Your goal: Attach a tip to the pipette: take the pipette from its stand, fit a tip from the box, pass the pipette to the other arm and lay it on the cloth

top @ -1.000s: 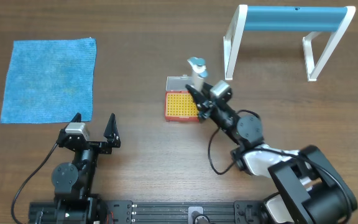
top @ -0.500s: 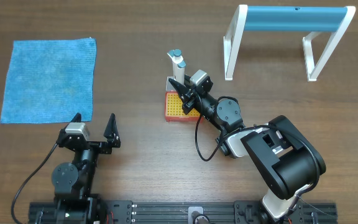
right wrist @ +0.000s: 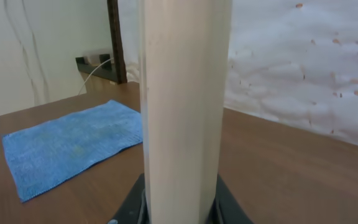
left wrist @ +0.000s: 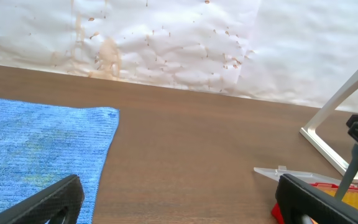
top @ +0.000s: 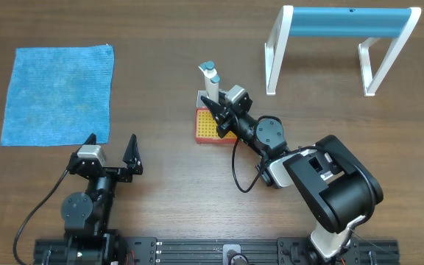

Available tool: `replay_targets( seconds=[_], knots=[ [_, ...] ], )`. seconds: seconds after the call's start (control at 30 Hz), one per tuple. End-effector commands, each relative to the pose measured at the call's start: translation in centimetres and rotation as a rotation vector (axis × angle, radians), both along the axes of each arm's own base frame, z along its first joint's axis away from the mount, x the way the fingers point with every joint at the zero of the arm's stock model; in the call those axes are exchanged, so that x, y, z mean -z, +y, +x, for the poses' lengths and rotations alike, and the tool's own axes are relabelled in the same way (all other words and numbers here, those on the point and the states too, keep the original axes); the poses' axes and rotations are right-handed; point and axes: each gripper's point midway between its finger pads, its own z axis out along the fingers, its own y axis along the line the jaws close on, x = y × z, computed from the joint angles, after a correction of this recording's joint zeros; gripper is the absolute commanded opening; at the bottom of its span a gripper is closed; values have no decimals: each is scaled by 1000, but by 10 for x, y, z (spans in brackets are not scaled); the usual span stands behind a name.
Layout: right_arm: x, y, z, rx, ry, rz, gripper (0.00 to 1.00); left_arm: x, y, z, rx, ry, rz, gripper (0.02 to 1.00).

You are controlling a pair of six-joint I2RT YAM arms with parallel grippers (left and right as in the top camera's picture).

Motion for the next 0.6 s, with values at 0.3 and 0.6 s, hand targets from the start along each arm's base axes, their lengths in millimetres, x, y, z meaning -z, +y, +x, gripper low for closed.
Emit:
replay_targets(
  seconds=[0.3, 0.6],
  knots=[
    [7, 3, 9, 4, 15, 4, 80, 2, 2, 0, -7, 4, 9, 998],
    [18, 1, 5, 4, 44, -12, 84, 2, 2, 0, -7, 4, 9, 998]
  ],
)
